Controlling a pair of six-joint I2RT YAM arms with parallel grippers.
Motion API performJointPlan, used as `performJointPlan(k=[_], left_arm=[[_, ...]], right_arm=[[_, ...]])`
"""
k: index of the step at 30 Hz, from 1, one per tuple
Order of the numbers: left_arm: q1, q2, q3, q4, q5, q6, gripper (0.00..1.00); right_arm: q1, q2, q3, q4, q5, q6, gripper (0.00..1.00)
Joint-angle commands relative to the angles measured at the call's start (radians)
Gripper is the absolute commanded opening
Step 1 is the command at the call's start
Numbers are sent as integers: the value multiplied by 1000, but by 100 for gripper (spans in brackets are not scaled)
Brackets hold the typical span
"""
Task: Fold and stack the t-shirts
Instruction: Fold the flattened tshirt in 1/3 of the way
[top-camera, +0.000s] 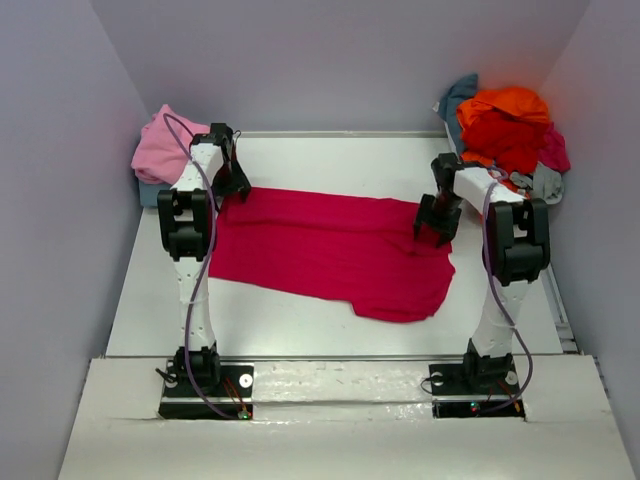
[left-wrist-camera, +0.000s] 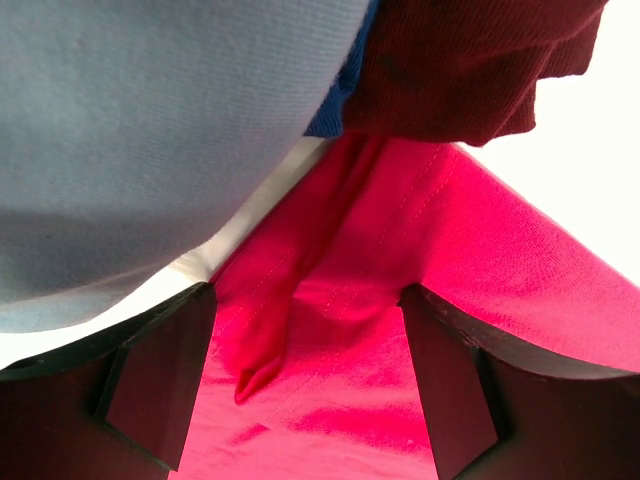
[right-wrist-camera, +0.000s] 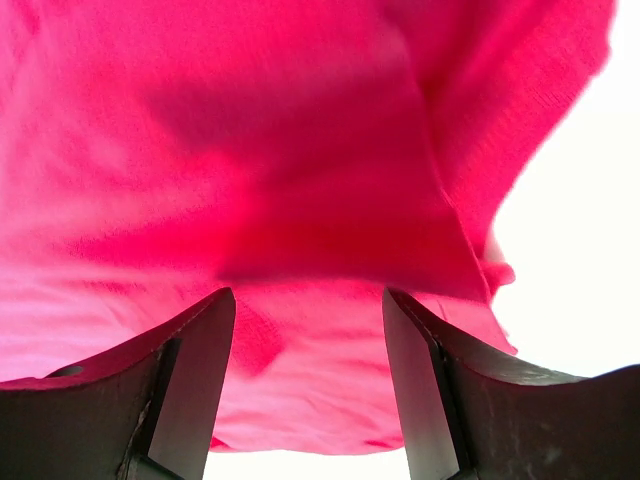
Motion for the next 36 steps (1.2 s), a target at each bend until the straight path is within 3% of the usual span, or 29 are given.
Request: performJointPlan(k=[1,9,17,27,36], left_arm=[[6,46,-11,25,-36,-9,87],[6,39,-11,22,-37,-14,87],[6,11,-39,25,-41,-8,87],[15,20,-23,17,-41,-6,87],[15,19,-25,14,-42,-3,87]], right_arm=[[-11,-99,-22,2,25,-33,67],[18,-142,67,-55,21,-50,67],[18,-80,98,2,10,-33,67],[111,-99,31,3,-38,-55,64],[156,-175,-75,-3,10,-23,63]])
